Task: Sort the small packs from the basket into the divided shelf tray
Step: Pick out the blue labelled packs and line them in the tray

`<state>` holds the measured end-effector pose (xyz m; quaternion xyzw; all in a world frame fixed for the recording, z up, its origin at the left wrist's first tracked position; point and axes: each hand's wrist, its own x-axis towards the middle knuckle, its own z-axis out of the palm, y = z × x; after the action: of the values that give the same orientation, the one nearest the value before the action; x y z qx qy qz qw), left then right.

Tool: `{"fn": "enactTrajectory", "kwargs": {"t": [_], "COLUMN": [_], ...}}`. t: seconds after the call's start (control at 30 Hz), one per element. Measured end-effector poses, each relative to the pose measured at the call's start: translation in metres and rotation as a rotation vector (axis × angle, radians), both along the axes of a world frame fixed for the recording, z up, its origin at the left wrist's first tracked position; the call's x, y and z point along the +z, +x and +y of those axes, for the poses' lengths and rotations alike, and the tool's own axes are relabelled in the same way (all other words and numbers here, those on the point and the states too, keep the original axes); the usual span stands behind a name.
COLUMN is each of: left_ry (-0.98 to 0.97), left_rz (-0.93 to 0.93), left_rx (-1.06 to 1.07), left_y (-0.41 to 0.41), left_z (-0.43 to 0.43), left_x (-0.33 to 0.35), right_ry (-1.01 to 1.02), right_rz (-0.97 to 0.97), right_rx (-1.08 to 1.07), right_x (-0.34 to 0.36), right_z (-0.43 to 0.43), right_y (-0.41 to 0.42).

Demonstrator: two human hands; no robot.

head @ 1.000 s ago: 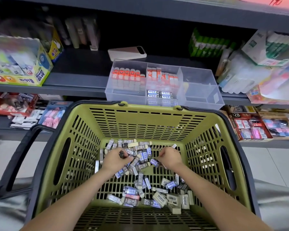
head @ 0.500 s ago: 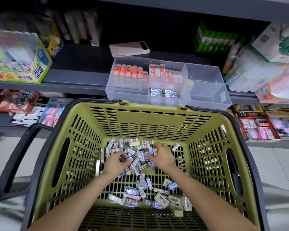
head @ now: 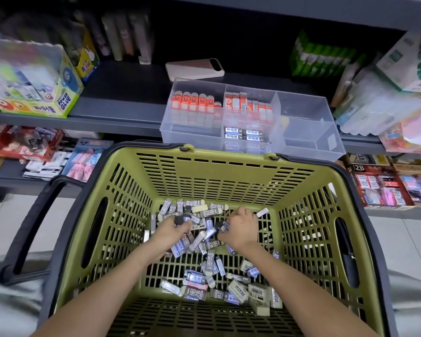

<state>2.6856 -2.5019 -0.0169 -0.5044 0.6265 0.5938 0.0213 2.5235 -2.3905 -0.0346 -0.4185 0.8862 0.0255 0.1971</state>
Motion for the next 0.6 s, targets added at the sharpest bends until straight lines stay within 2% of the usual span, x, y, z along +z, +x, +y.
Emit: {"fn": "enactTrajectory", "kwargs": {"t": [0.07, 0.17, 0.2, 0.3, 0.37, 0.47, 0.57, 0.6], "left_ry": [0.239, 0.457, 0.506, 0.668, 0.786, 0.848, 0.77, 0.762], "left_rz": [0.146, 0.332, 0.371, 0.429, 0.461, 0.485, 0.389, 0.356], "left_rx": [0.239, 0.377, 0.398, 0.435, 0.408, 0.34, 0.33, 0.366], "left_y": [-0.005, -0.011, -0.012, -0.02, -0.026, -0.031, -0.029, -0.028], "left_z": [-0.001, -0.002, -0.001, 0.008, 0.015, 0.023, 0.025, 0.024], "left_x": [0.009, 0.02, 0.023, 0.033, 0.039, 0.044, 0.045, 0.044], "right_ry": [0.008, -0.069, -0.12, -0.272, -0.285, -0.289, -0.368, -0.355], "right_rz": [-0.015, -0.096, -0.179, -0.628, -0.717, -0.738, -1.048, -1.012], "right_rx": [-0.003, -0.061, -0.118, -0.293, -0.231, -0.131, -0.255, -0.308], "right_x": [0.005, 0.025, 0.033, 0.064, 0.08, 0.095, 0.097, 0.093], "right_z": [0.002, 0.006, 0.007, 0.004, 0.0, -0.001, 0.01, 0.013], "right_y": [-0.004, -0.012, -0.014, -0.006, 0.009, 0.022, 0.006, 0.001]}}
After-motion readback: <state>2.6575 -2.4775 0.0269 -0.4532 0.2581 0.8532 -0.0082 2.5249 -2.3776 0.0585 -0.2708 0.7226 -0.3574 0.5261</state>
